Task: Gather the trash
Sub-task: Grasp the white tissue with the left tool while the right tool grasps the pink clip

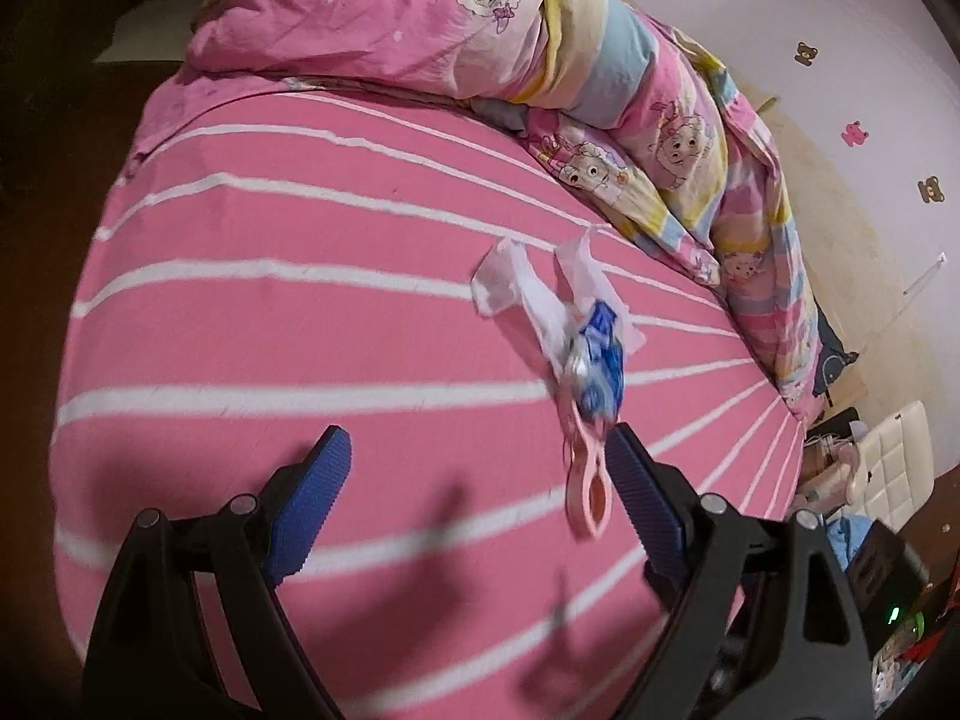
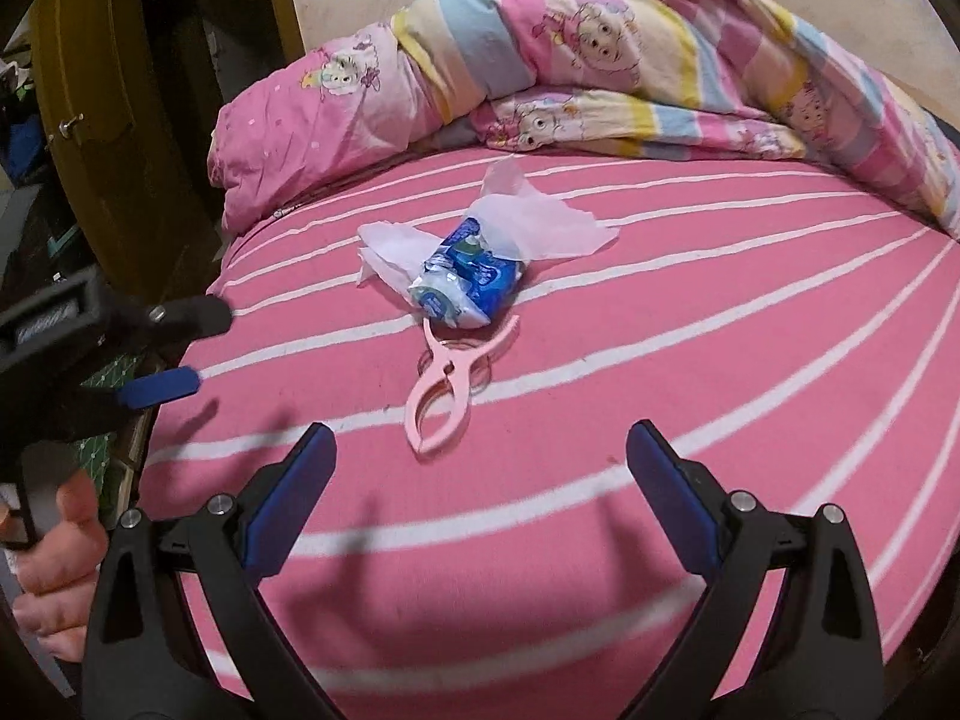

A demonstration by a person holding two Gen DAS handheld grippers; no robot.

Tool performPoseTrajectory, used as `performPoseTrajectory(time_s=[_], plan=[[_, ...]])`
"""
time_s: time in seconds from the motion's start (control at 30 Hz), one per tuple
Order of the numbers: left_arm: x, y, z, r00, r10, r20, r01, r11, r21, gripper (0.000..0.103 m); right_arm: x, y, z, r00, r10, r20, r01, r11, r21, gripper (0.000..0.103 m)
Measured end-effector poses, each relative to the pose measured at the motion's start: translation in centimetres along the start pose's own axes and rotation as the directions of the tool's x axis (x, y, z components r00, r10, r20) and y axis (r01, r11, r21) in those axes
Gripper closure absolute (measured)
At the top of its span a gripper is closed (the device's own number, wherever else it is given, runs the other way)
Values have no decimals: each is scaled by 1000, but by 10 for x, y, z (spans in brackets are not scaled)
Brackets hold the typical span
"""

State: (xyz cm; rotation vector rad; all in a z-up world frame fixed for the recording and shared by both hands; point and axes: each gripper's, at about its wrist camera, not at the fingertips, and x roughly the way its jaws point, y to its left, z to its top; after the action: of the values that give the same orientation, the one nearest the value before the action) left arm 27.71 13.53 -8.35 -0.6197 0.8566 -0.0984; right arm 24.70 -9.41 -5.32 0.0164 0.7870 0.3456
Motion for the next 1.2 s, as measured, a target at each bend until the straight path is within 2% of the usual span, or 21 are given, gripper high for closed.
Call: performPoseTrajectory(time_s=[0.27, 0.4, 0.5, 0.6, 0.77, 0.93, 1.03, 1.13, 1.2], plan=[[44, -3, 35, 996, -83, -43, 77, 989, -124, 19, 58, 3, 17, 997, -32, -75, 32, 999, -3, 13], [68, 2, 47, 991, -110, -78, 91, 973, -212, 19, 75, 8, 19, 992, -47, -117, 48, 999, 3, 28], [82, 3, 55, 989, -117, -88, 93, 965, -244, 19, 77, 8, 21, 993, -38, -111, 39, 999, 1, 30], [92, -2, 63, 988, -125, -94, 100, 966, -237, 20, 80, 6, 23, 993, -32, -115, 34, 999, 13, 31], [104, -15, 66, 989, -91, -115, 71, 984, -165, 22, 82, 11, 28, 993, -39, -115, 40, 999, 6, 38], [112, -24, 65, 990, -60, -129, 42, 990, -132, 32, 82, 6, 28, 992, -40, -117, 42, 999, 19, 45], [116, -27, 65, 988, -21, -151, 5, 995, -101, 43, 81, 5, 29, 992, -36, -117, 38, 999, 16, 48], [115, -20, 66, 987, -19, -157, -1, 992, -125, 52, 81, 2, 29, 992, -31, -120, 34, 999, 18, 52], [115, -15, 67, 987, -11, -160, -11, 991, -136, 63, 81, 1, 29, 992, -30, -123, 33, 999, 24, 55]])
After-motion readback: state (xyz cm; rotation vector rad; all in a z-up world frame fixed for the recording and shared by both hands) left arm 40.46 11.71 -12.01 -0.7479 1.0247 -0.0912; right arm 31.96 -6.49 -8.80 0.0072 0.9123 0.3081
